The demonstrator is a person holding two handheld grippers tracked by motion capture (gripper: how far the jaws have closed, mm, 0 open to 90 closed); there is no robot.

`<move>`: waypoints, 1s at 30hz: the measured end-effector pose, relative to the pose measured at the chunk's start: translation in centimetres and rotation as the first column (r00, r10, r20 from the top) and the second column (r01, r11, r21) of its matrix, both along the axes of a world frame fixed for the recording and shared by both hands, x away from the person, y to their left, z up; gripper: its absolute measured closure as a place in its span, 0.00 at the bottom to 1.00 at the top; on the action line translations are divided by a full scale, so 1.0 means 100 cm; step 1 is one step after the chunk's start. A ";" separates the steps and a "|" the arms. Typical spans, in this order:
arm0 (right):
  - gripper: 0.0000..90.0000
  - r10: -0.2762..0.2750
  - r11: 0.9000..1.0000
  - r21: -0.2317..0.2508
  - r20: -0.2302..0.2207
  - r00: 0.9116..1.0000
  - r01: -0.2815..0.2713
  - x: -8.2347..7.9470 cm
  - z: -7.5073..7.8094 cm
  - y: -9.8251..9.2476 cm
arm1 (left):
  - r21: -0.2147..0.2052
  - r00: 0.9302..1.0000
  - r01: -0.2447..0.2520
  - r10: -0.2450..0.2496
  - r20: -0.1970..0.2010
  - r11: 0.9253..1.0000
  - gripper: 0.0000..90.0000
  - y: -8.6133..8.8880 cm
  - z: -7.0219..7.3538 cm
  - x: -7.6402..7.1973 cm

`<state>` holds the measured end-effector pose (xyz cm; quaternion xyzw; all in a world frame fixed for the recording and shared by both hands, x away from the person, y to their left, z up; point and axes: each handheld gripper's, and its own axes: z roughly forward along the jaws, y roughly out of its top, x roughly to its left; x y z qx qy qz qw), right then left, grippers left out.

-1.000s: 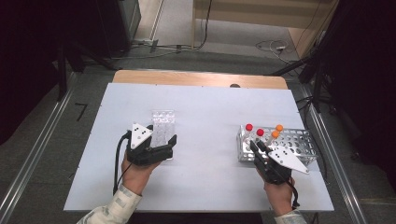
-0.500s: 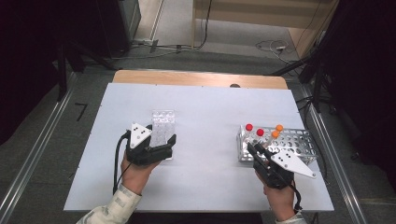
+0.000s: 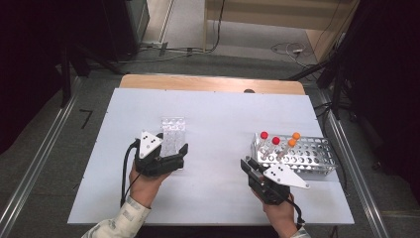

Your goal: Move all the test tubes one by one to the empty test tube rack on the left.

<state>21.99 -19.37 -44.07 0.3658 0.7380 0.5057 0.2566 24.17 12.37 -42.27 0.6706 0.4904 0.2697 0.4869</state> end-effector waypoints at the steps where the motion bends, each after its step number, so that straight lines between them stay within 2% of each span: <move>1: 0.82 0.008 1.000 -0.003 0.000 1.000 -0.008 0.000 -0.001 0.002 | -0.006 1.000 0.007 -0.007 0.001 1.000 0.16 -0.001 0.000 -0.001; 6: 0.82 0.035 0.999 -0.012 -0.006 0.999 -0.035 0.000 -0.005 0.013 | -0.032 0.999 0.052 -0.052 -0.010 0.998 0.17 -0.009 0.004 -0.004; 10: 0.82 0.058 0.998 -0.020 -0.013 0.998 -0.058 0.002 -0.009 0.022 | -0.034 0.996 0.091 -0.091 -0.008 0.995 0.17 -0.018 0.007 -0.009; 18: 0.82 0.114 0.993 -0.033 -0.021 0.993 -0.114 0.001 -0.014 0.046 | -0.021 0.985 0.169 -0.170 -0.006 0.985 0.17 -0.037 0.010 -0.018; 24: 0.82 0.145 0.988 -0.039 -0.032 0.989 -0.147 0.001 -0.018 0.061 | -0.009 0.979 0.204 -0.204 -0.009 0.979 0.18 -0.047 0.008 -0.022; 27: 0.82 0.159 0.986 -0.040 -0.036 0.987 -0.160 0.000 -0.019 0.067 | -0.001 0.971 0.237 -0.237 -0.006 0.971 0.24 -0.052 0.007 -0.024; 30: 0.82 0.175 0.983 -0.041 -0.035 0.984 -0.176 -0.001 -0.019 0.072 | -0.004 0.957 0.290 -0.290 -0.010 0.957 0.39 -0.055 0.005 -0.025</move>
